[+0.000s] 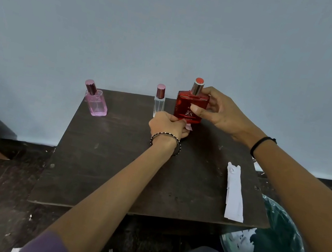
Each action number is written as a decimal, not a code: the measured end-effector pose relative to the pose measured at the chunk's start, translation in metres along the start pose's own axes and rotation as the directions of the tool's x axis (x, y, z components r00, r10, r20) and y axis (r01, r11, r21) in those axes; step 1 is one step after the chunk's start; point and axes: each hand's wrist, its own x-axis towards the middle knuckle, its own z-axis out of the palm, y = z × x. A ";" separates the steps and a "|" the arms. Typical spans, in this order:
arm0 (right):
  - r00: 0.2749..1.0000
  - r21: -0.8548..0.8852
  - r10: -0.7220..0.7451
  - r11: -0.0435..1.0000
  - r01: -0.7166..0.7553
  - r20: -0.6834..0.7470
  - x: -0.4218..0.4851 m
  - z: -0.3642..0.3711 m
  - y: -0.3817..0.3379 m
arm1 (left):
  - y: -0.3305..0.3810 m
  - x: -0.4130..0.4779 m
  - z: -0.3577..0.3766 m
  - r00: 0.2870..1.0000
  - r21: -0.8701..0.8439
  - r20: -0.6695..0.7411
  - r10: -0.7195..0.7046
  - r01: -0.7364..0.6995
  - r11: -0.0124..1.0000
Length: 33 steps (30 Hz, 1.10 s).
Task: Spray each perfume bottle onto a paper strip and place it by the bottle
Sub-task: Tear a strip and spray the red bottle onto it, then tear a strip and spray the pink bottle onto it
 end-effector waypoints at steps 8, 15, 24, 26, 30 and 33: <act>0.976 -0.021 0.173 0.984 -0.178 -0.133 -0.030 0.000 0.013 | -0.004 -0.015 -0.008 1.000 0.034 0.014 -0.023 0.023 0.999; 0.955 -0.252 0.151 0.943 -0.217 -0.256 -0.087 -0.001 0.009 | -0.013 -0.056 -0.009 0.996 0.056 0.092 -0.016 0.011 0.998; 0.970 -0.345 0.092 0.923 -0.168 -0.225 -0.173 -0.005 0.003 | -0.046 -0.112 -0.003 0.942 0.245 0.285 0.175 -0.248 0.937; 0.977 -0.403 0.098 0.900 -0.169 -0.190 -0.185 -0.003 0.003 | -0.050 -0.117 -0.001 0.911 0.282 0.340 0.234 -0.336 0.899; 0.982 -0.464 0.152 0.866 -0.185 -0.108 -0.204 0.002 0.004 | -0.052 -0.127 0.000 0.839 0.308 0.454 0.299 -0.463 0.831; 0.984 -0.455 0.172 0.873 -0.175 -0.050 -0.211 0.007 0.006 | -0.053 -0.132 -0.001 0.794 0.316 0.522 0.312 -0.520 0.794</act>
